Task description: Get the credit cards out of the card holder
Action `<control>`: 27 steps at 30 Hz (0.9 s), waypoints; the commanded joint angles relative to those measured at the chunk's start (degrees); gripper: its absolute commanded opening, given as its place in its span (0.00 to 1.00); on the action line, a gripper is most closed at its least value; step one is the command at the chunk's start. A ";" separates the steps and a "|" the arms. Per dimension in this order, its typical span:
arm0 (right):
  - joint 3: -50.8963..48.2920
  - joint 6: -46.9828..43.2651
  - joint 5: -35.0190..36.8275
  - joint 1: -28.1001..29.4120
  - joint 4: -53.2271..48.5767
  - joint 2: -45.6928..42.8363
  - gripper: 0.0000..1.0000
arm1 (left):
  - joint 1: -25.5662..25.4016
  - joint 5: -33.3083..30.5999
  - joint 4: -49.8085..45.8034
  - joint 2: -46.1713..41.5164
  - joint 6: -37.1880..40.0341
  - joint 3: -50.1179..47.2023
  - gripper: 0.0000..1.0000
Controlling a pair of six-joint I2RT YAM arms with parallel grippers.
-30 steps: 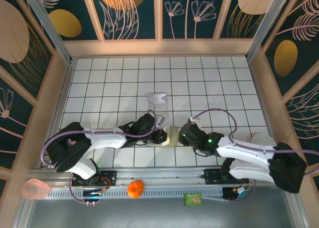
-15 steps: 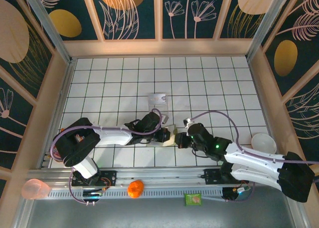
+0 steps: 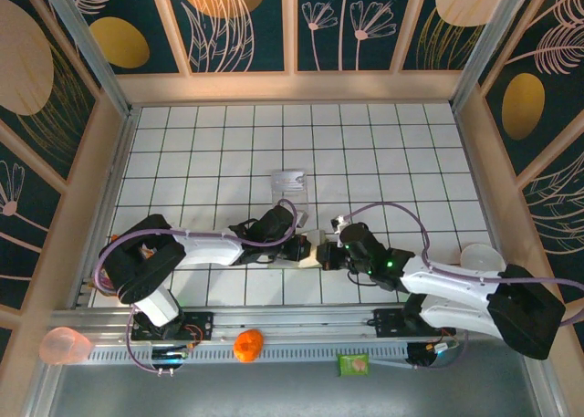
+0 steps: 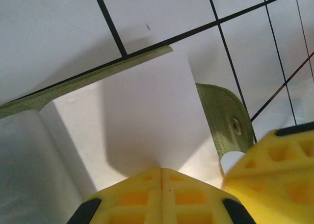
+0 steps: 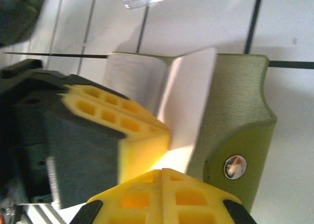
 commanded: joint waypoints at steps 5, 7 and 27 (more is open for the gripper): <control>0.01 0.91 2.92 -1.11 -3.08 5.40 0.00 | 1.01 -8.37 -1.70 -10.67 -1.15 -5.26 0.15; 0.21 1.45 4.52 -1.13 -4.33 6.16 0.00 | 3.13 -9.90 -1.10 -14.40 -2.49 -8.92 0.24; 0.38 1.15 5.91 -1.03 -5.21 6.47 0.00 | 9.98 -1.38 11.36 -12.13 -7.30 -17.08 0.69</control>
